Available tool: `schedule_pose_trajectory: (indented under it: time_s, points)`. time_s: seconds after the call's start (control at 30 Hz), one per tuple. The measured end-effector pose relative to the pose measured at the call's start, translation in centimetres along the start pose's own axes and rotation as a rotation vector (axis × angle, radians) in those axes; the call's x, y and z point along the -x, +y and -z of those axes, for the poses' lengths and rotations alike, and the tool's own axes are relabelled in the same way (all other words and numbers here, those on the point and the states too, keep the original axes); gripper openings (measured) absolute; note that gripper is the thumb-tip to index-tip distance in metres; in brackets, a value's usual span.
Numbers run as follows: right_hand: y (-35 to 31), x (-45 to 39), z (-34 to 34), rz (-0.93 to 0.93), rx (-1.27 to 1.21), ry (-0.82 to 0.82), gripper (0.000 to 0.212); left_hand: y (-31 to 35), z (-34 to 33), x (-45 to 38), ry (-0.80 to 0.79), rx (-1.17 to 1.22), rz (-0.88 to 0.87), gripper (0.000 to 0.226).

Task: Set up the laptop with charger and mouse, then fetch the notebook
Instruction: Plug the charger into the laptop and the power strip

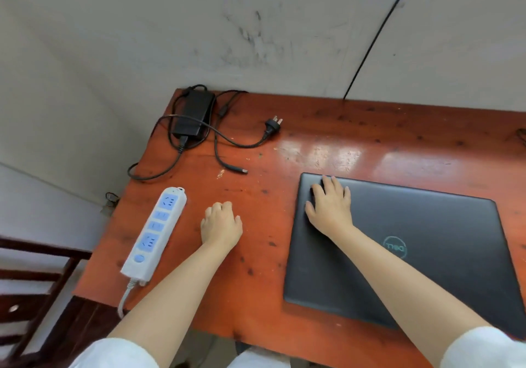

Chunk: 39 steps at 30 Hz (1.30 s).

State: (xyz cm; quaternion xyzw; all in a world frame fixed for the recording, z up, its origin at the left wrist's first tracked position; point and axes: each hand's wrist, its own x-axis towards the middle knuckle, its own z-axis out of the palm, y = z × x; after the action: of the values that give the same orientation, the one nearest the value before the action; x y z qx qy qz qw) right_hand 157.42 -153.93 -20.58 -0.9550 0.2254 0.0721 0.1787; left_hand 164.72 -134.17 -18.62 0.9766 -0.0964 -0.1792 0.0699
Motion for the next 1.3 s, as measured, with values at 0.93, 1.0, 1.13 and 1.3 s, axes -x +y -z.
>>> schedule_pose_trajectory:
  time_s: [0.93,1.0,1.13,1.3]
  points:
    - [-3.4,-3.5,-1.7,-0.190,0.001,0.236,0.033,-1.7,5.5,-15.4,-0.084,-0.009,-0.858,0.021]
    - [-3.4,-3.5,-1.7,-0.194,-0.003,0.223,0.034,-3.9,5.7,-13.1,-0.062,0.020,-0.977,0.016]
    - [-3.5,-3.4,-1.6,-0.191,-0.006,0.215,0.033,-7.5,5.2,-9.6,-0.103,-0.067,-1.108,0.012]
    - [-3.5,-3.4,-1.6,-0.184,-0.041,0.231,0.028,-8.3,4.6,-10.6,-0.367,-0.422,-0.878,0.028]
